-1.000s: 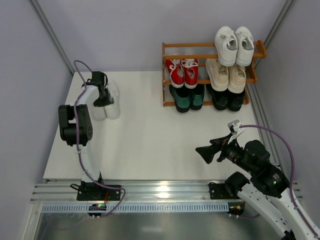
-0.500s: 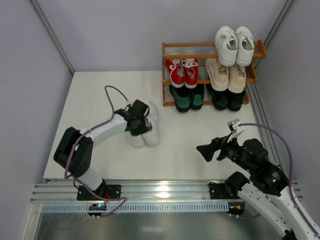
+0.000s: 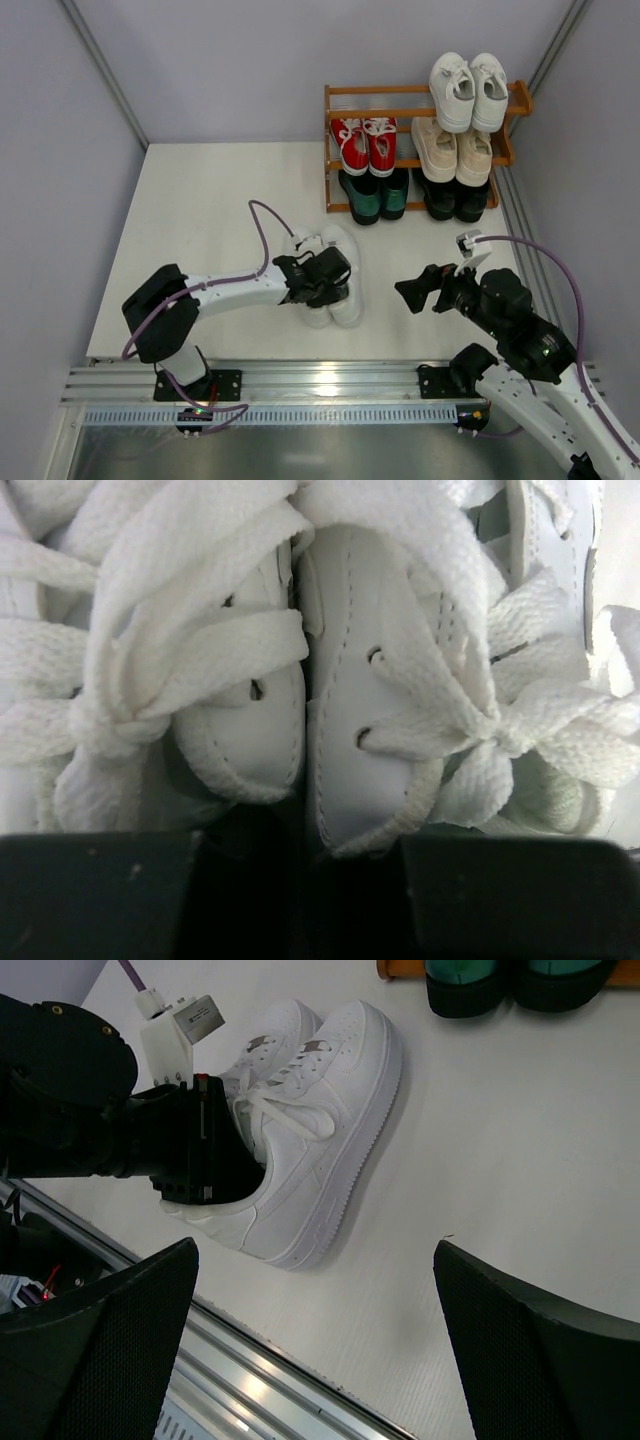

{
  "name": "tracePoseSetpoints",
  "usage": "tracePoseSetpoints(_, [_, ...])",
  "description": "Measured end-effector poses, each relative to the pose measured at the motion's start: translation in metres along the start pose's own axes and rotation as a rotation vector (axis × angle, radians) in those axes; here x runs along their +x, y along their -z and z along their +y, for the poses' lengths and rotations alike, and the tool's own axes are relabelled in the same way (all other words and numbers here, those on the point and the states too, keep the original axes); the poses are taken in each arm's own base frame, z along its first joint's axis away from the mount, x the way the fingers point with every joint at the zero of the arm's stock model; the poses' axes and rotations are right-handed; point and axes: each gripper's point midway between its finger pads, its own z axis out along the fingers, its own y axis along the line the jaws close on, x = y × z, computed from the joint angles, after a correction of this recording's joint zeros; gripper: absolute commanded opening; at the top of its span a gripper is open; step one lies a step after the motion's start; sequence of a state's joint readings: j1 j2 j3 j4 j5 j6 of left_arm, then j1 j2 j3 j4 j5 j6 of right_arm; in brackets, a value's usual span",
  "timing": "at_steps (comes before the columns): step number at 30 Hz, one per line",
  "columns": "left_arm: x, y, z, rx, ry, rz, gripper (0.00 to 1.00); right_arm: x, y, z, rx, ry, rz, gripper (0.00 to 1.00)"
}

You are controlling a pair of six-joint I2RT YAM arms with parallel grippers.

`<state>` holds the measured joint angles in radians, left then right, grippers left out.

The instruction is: Place and organize the shoes onto the shoe shelf

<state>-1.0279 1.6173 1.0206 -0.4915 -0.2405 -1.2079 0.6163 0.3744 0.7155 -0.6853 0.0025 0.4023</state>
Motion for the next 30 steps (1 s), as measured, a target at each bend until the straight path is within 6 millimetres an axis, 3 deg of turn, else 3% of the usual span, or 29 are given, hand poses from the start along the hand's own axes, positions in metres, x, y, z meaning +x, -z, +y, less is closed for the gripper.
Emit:
tracePoseSetpoints(1, [0.001, 0.0, -0.002, 0.0, 0.007, -0.004, 0.14, -0.001, -0.001, -0.001, 0.006, 0.0, 0.0, 1.0])
tracePoseSetpoints(2, [0.003, 0.0, -0.004, 0.003, 0.01, -0.003, 0.44, -0.001, -0.001, -0.001, 0.013, 0.0, 0.003, 1.0])
tracePoseSetpoints(5, [0.007, 0.003, -0.027, 0.075, 0.055, 0.001, 0.79, -0.001, -0.006, -0.004, 0.035, 0.0, 0.018, 1.0])
tracePoseSetpoints(8, [0.011, 0.01, -0.045, 0.134, 0.06, 0.002, 0.91, 0.0, -0.011, -0.008, 0.062, 0.002, 0.042, 1.0])
tracePoseSetpoints(13, [0.011, 0.027, -0.055, 0.188, 0.051, 0.003, 1.0, -0.003, -0.019, -0.012, 0.101, 0.01, 0.065, 1.0])
tracePoseSetpoints(16, [0.005, 0.054, -0.057, 0.243, 0.029, -0.017, 1.0, -0.005, -0.027, -0.011, 0.11, 0.012, 0.083, 1.0])
tracePoseSetpoints(22, [-0.039, 0.155, -0.055, 0.439, 0.021, -0.194, 1.0, 0.002, -0.055, -0.01, 0.129, 0.022, 0.148, 1.0])
tracePoseSetpoints(24, [-0.052, 0.176, -0.046, 0.475, 0.032, -0.264, 1.0, 0.008, -0.064, -0.009, 0.136, 0.034, 0.176, 1.0])
tracePoseSetpoints(26, [-0.056, 0.18, -0.03, 0.461, 0.031, -0.304, 1.0, 0.013, -0.071, -0.006, 0.139, 0.048, 0.198, 1.0])
tracePoseSetpoints(30, [-0.048, 0.159, 0.001, 0.358, -0.009, -0.305, 1.0, 0.02, -0.079, 0.006, 0.124, 0.078, 0.218, 1.0])
